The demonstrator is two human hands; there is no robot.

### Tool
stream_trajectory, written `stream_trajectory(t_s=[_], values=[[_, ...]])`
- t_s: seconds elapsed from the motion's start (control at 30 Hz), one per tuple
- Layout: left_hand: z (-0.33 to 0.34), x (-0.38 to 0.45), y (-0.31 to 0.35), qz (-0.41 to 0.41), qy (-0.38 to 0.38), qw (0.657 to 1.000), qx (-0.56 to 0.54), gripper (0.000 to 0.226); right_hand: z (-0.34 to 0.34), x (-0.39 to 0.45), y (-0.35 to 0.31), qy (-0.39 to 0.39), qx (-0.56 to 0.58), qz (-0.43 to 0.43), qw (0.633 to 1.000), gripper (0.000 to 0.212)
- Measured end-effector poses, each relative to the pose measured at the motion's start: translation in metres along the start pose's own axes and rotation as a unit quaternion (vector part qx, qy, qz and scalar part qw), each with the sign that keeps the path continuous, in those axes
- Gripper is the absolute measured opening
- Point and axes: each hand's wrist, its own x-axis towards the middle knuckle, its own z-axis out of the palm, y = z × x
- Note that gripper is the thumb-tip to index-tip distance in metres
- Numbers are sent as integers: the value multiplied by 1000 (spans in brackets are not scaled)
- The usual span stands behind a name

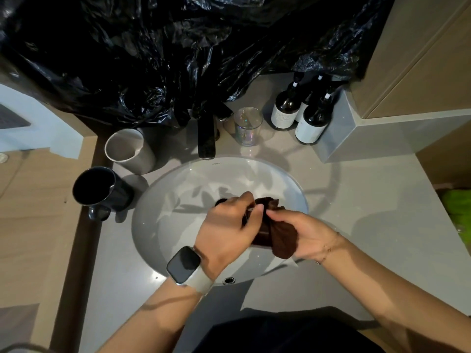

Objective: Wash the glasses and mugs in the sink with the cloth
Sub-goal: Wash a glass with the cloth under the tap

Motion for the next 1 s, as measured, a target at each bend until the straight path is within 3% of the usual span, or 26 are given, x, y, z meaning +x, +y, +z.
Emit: stream_trajectory(t_s=[0.07,0.13,0.17,0.23,0.27,0.3,0.37,0.4,0.5,0.53,0.6,0.7,0.73,0.77,0.83,0.87,0.9,0.93,1.0], values=[[0,4,-2,-28,-23,996,-85,39,0,-1,0,2,-65,-34,997,36],[1,8,-3,-155,-60,964,-206,43,4,-4,4,52,-197,-130,970,21],[2,9,-3,-228,-93,933,-262,53,6,-6,7,81,-274,-194,938,17],[1,13,-2,-353,-159,837,-387,75,4,-3,16,120,-430,-284,849,15],[-1,17,1,-391,-168,792,-438,76,3,0,23,139,-486,-303,808,19],[0,22,3,-408,-161,773,-458,73,2,3,28,161,-512,-309,785,25],[4,25,9,-389,-99,805,-436,56,6,2,30,188,-492,-325,786,30],[7,23,12,-350,-44,831,-430,45,8,0,27,187,-452,-321,811,28],[17,1,12,-155,68,939,-298,24,12,-10,3,125,-232,-163,951,32],[21,-6,8,-91,78,963,-242,24,11,-15,-4,92,-173,-98,976,40],[24,-13,1,-29,76,977,-196,30,10,-18,-14,44,-135,-49,989,42],[21,-7,-1,-55,20,961,-270,36,15,-18,-9,79,-192,-126,970,12],[16,-1,1,-116,-16,936,-333,40,17,-19,-3,92,-272,-184,940,11],[8,6,7,-206,-53,892,-400,49,13,-16,4,122,-402,-259,870,10],[-2,19,17,-362,-120,776,-502,61,1,-6,17,174,-670,-344,635,16],[-5,23,24,-394,-125,742,-527,62,-3,-2,21,188,-718,-360,565,19],[-5,23,30,-403,-114,735,-533,60,-5,0,23,197,-707,-367,571,20],[-3,23,33,-387,-89,742,-540,57,0,-2,24,195,-661,-365,626,17],[9,15,34,-283,-15,810,-513,42,6,-8,16,171,-468,-330,802,15]])
